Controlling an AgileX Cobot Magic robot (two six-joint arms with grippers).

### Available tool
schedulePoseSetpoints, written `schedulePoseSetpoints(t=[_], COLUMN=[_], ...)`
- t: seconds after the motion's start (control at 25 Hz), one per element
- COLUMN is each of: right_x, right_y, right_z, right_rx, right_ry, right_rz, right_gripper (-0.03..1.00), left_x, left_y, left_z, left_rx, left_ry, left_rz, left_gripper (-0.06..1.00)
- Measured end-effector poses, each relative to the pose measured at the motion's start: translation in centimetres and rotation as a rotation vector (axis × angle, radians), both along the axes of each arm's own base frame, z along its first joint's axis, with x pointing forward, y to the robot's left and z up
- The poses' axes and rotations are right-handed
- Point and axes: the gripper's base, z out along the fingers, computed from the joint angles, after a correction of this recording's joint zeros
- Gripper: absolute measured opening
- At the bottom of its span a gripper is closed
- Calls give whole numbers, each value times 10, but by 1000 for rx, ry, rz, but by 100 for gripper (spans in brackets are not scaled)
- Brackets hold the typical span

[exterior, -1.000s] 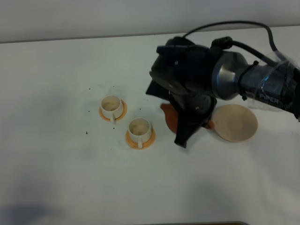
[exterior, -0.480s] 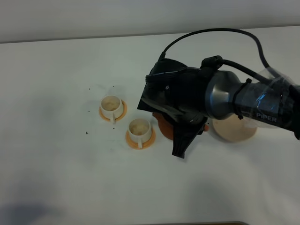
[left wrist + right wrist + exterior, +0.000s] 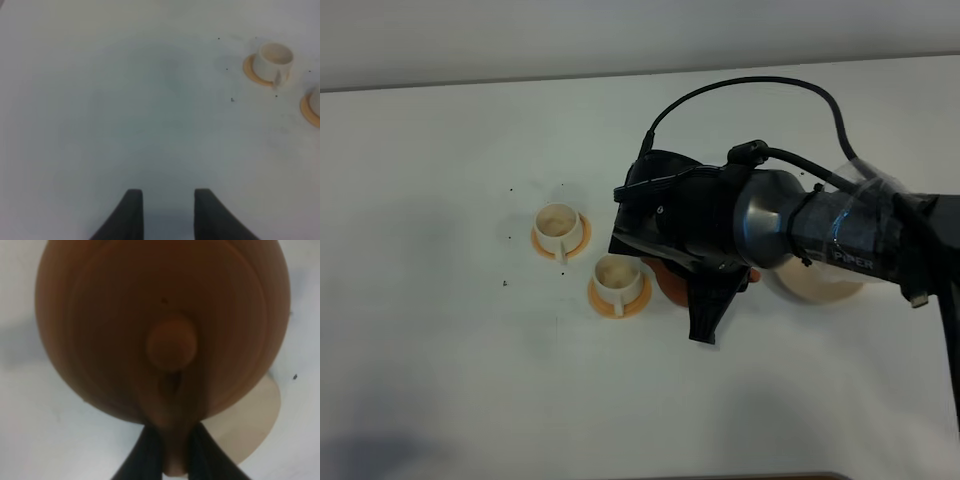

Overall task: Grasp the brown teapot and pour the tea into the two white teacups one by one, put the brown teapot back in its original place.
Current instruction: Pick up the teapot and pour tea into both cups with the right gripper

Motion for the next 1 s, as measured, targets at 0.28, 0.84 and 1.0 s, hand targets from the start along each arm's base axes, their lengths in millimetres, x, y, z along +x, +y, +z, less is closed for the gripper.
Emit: schedulePoseSetpoints(t=[0.28, 0.84, 1.0], right_x=[-3, -7, -6], right_y=[7, 13, 13], right_z=[-4, -9, -13], right_rx=[-36, -102, -121], right_ry=[-47, -86, -91], right_rz=[71, 176, 185], right_gripper=[10, 10, 9], left_x=[0, 0, 0], left_y=[0, 0, 0], left_z=[0, 0, 0], left_rx=[0, 0, 0], left_ry=[0, 0, 0], left_rz=[0, 0, 0], left_gripper=[25, 25, 25])
